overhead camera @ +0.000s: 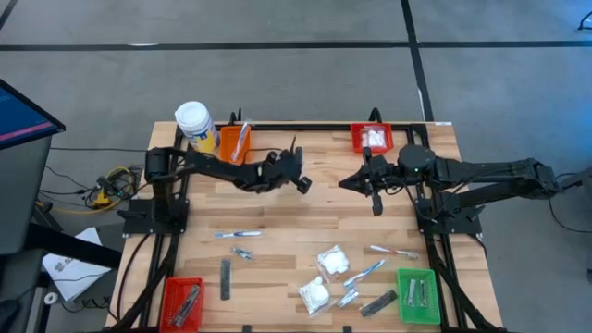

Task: Pick & Place Travel size toiletries
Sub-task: Put the top comb into the bottom red bin

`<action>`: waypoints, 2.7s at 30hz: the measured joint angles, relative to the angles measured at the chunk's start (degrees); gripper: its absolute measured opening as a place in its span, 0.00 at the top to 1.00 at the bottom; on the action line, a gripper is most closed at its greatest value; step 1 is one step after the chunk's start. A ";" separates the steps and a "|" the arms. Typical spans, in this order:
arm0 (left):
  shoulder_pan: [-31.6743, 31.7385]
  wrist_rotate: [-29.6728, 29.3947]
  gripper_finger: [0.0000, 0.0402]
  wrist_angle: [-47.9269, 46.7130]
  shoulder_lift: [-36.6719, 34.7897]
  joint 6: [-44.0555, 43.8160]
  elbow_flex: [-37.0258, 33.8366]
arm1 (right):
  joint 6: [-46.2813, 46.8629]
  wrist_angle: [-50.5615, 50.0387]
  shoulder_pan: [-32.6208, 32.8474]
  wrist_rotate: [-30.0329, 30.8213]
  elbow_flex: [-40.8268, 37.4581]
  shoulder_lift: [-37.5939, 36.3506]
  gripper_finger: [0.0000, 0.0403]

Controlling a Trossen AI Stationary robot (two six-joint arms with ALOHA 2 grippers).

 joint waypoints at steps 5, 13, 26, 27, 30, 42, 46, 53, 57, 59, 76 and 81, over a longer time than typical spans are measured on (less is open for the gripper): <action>2.33 2.60 1.00 -2.25 0.75 0.84 2.32 | 0.14 -1.74 -0.07 0.02 0.00 0.00 0.99; 5.46 3.47 1.00 -3.28 0.73 4.44 3.64 | 0.12 -2.79 -0.07 0.03 0.00 0.02 0.99; 16.35 23.12 1.00 -21.16 1.43 3.19 13.12 | -0.01 -2.83 -0.09 0.07 0.00 0.02 0.99; 16.53 23.92 1.00 -21.94 1.43 3.86 13.86 | -0.01 -2.97 -0.09 0.07 0.00 0.02 0.99; 16.60 24.82 1.00 -24.82 1.41 4.91 15.70 | -0.01 -3.25 -0.11 0.07 0.00 0.02 0.99; 15.35 30.02 1.00 -32.02 11.51 5.95 20.36 | -0.01 -3.03 -0.20 0.09 0.00 0.02 0.99; 15.14 31.37 1.00 -33.36 14.71 4.80 22.29 | -0.02 -3.30 -0.17 0.07 0.00 0.02 0.99; 11.66 28.44 1.00 -41.16 14.88 6.02 22.22 | -1.06 -6.13 -0.21 0.08 0.00 0.02 0.99; 7.40 28.10 1.00 -44.34 12.62 6.11 21.61 | -1.52 -7.83 -1.00 0.09 0.00 0.00 0.99; 4.44 28.09 1.00 -44.29 11.44 5.73 21.55 | -1.54 -9.60 -1.67 0.13 0.00 0.00 0.99; -19.04 1.53 1.00 -38.99 6.54 -7.79 18.81 | 0.73 -12.44 -4.38 0.18 -2.72 8.98 0.99; -20.73 -1.59 1.00 -31.19 0.40 -7.71 11.96 | 1.59 -1.91 -2.16 5.89 -2.71 19.68 1.00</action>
